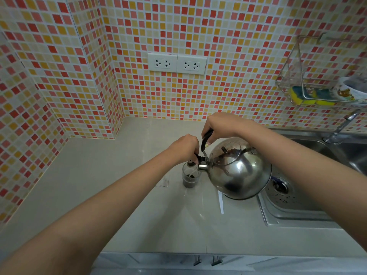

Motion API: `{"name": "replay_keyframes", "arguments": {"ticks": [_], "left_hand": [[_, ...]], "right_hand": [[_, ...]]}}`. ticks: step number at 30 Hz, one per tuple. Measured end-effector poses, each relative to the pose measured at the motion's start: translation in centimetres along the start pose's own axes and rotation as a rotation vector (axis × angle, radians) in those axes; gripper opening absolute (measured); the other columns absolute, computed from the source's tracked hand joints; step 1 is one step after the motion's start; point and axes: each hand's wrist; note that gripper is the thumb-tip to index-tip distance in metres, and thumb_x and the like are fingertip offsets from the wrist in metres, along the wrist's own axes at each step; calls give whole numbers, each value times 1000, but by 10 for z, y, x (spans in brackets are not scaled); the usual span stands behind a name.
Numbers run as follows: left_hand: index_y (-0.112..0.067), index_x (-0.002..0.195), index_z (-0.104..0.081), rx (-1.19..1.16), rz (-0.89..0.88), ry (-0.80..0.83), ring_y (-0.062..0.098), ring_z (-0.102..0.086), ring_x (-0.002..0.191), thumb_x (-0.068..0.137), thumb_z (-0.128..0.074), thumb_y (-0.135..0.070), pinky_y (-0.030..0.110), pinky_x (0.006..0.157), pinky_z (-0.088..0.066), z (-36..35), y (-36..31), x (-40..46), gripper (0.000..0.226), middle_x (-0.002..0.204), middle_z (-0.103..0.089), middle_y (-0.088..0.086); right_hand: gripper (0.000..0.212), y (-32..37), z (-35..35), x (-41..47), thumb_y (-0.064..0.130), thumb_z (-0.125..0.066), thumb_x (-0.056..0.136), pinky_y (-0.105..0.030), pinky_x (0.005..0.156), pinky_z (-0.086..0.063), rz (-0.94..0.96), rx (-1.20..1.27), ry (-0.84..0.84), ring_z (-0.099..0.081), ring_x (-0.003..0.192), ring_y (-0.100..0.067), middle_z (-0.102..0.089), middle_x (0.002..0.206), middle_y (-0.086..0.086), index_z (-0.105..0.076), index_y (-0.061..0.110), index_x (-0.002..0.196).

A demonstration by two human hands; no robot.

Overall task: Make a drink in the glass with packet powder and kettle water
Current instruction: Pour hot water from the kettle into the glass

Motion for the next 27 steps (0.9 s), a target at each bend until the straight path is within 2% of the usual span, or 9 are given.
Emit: {"name": "replay_keyframes", "arguments": {"ticks": [7,11,17,22,27], "left_hand": [[-8,104,-75,-3,-13,-6,26,-67,89,76,-80,-21,29,65,-45,2,-2,0,31,101,-73,9],[-8,104,-75,-6,-22,-12,26,-67,88,76,-81,-21,30,67,-49,1,-2,1,32,101,-73,9],[-8,105,-75,2,-18,-14,27,-67,89,77,-80,-21,30,69,-51,1,-3,1,32,101,-72,10],[-8,104,-75,2,-22,-18,26,-66,87,77,-79,-20,29,65,-47,1,-4,0,29,100,-72,10],[-8,104,-75,12,-31,-17,26,-66,88,76,-80,-22,30,67,-50,2,-5,-1,31,101,-72,9]], "right_hand": [[24,0,4,-1,32,-74,78,-35,69,-50,-5,-7,11,-65,84,-17,-74,91,6,-75,23,101],[24,1,5,-1,32,-74,79,-35,71,-51,-9,-4,18,-65,82,-17,-74,91,6,-75,23,101],[23,3,7,-1,34,-75,77,-31,64,-47,-8,-21,17,-62,78,-15,-71,84,9,-75,25,99],[22,5,9,-2,32,-75,78,-34,69,-50,-3,-18,26,-60,76,-14,-69,81,9,-75,23,98],[23,4,11,-3,32,-76,76,-37,73,-53,-11,-20,31,-60,74,-13,-67,79,11,-75,25,98]]}}
Point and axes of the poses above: each hand's wrist, its own x-axis towards the middle knuckle, its own z-axis out of the back of the hand, y = z × x
